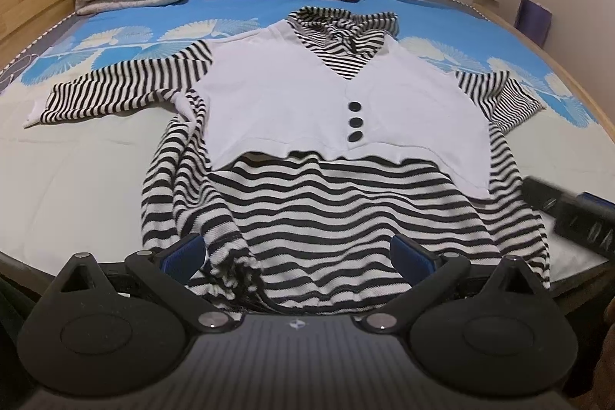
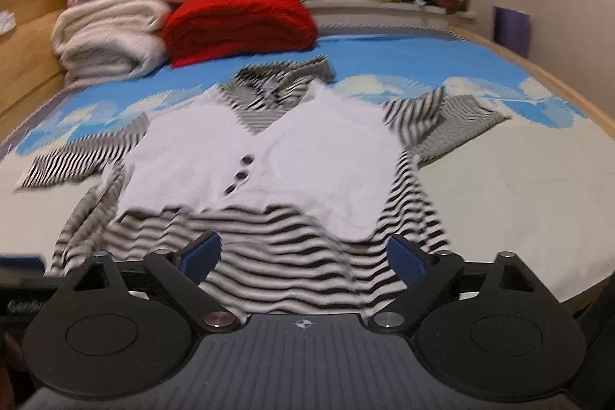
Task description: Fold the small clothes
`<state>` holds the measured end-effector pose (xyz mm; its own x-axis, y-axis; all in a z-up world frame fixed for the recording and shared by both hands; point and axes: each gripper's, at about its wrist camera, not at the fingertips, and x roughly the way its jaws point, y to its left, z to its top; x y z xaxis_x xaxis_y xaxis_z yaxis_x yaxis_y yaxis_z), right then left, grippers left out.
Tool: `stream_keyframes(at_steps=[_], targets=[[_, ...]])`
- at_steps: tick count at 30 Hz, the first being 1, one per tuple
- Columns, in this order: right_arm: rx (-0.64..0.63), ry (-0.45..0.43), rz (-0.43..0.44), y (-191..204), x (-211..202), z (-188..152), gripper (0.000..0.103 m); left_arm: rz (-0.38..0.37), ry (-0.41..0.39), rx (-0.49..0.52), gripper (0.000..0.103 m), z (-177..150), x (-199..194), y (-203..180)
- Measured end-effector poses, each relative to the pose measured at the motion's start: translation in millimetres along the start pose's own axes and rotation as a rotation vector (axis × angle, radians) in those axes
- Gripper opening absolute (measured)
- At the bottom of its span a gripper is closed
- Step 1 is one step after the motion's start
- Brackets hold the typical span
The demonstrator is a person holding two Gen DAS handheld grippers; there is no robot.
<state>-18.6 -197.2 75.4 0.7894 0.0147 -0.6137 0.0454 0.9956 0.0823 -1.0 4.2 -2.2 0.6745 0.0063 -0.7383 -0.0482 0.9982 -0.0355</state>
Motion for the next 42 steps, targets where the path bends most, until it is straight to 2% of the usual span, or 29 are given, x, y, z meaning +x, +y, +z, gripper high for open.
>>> stream_keyframes(at_steps=[4, 6, 8, 9, 10, 11, 14, 15, 16, 17, 18, 19, 20, 21, 23, 25, 27, 28, 30, 31, 33, 34, 35, 37, 40, 42], targets=[[0.107, 0.025, -0.080, -32.8, 21.1, 12.0, 0.087, 0.067, 0.018, -0.054, 0.102, 11.5, 14.6, 18.2], [0.114, 0.094, -0.168, -48.6, 36.1, 14.5, 0.087, 0.121, 0.052, -0.076, 0.102, 19.3, 28.5, 28.4], [0.174, 0.223, -0.202, -60.0, 58.2, 8.6, 0.085, 0.182, 0.058, -0.102, 0.102, 28.7, 43.0, 42.2], [0.184, 0.231, -0.223, -64.1, 63.8, 5.3, 0.084, 0.203, 0.084, -0.130, 0.102, 32.2, 52.7, 50.5], [0.189, 0.232, -0.247, -69.9, 68.5, 1.6, 0.082, 0.191, 0.072, -0.178, 0.102, 35.9, 61.3, 60.5], [0.173, 0.245, -0.285, -72.6, 67.6, -2.5, 0.080, 0.198, 0.105, -0.208, 0.102, 36.9, 71.9, 67.7], [0.235, 0.306, -0.293, -81.3, 87.7, -19.0, 0.071, 0.199, 0.235, -0.272, 0.099, 30.6, 107.9, 79.1], [0.259, 0.326, -0.286, -83.9, 95.5, -23.9, 0.068, 0.192, 0.255, -0.291, 0.089, 28.5, 115.1, 84.9], [0.276, 0.339, -0.279, -86.0, 99.4, -28.2, 0.060, 0.182, 0.282, -0.313, 0.075, 25.0, 119.6, 90.8], [0.298, 0.353, -0.258, -86.8, 105.0, -32.7, 0.052, 0.156, 0.302, -0.343, 0.072, 21.9, 123.1, 96.4], [0.300, 0.345, -0.248, -86.8, 104.0, -33.3, 0.048, 0.164, 0.293, -0.342, 0.064, 20.3, 119.0, 97.9], [0.294, 0.336, -0.234, -86.0, 102.8, -32.8, 0.030, 0.148, 0.284, -0.322, 0.038, 21.3, 115.8, 96.8], [0.295, 0.326, -0.207, -86.2, 101.1, -31.2, 0.011, 0.129, 0.278, -0.300, 0.027, 22.4, 109.9, 95.0], [0.307, 0.316, -0.190, -88.9, 100.1, -28.6, 0.010, 0.115, 0.268, -0.288, 0.016, 23.8, 105.2, 92.1], [0.316, 0.279, -0.224, -96.6, 91.3, -22.3, 0.008, 0.110, 0.238, -0.264, 0.013, 24.1, 91.4, 86.9], [0.330, 0.252, -0.252, -104.5, 87.2, -17.3, 0.008, 0.080, 0.228, -0.280, 0.013, 22.0, 81.5, 88.1], [0.310, 0.267, -0.268, -107.9, 90.3, -17.4, 0.008, 0.098, 0.265, -0.301, 0.014, 16.7, 82.5, 93.1], [0.305, 0.285, -0.278, -108.5, 93.3, -19.3, 0.008, 0.108, 0.296, -0.324, 0.026, 15.3, 90.5, 96.4], [0.288, 0.330, -0.270, -104.9, 98.0, -24.5, 0.012, 0.156, 0.332, -0.370, 0.041, 13.2, 95.2, 106.3], [0.282, 0.339, -0.264, -101.5, 97.9, -24.7, 0.017, 0.177, 0.308, -0.363, 0.041, 17.2, 90.4, 107.5], [0.297, 0.298, -0.238, -94.7, 91.4, -19.9, 0.030, 0.218, 0.201, -0.273, 0.041, 31.5, 74.8, 98.1], [0.295, 0.268, -0.224, -91.1, 86.4, -17.3, 0.040, 0.222, 0.150, -0.232, 0.041, 35.6, 67.3, 92.6], [0.276, 0.236, -0.216, -86.8, 82.6, -14.6, 0.048, 0.213, 0.108, -0.201, 0.041, 38.8, 61.4, 86.8], [0.242, 0.249, -0.220, -84.2, 83.8, -16.2, 0.051, 0.160, 0.083, -0.172, 0.041, 40.1, 57.8, 75.7], [0.258, 0.420, -0.237, -92.4, 107.8, -33.0, 0.051, 0.124, 0.185, -0.203, 0.041, 30.2, 74.8, 74.0], [0.323, 0.412, -0.260, -98.6, 105.8, -37.3, 0.055, 0.126, 0.285, -0.208, 0.040, 21.4, 89.8, 75.8]])
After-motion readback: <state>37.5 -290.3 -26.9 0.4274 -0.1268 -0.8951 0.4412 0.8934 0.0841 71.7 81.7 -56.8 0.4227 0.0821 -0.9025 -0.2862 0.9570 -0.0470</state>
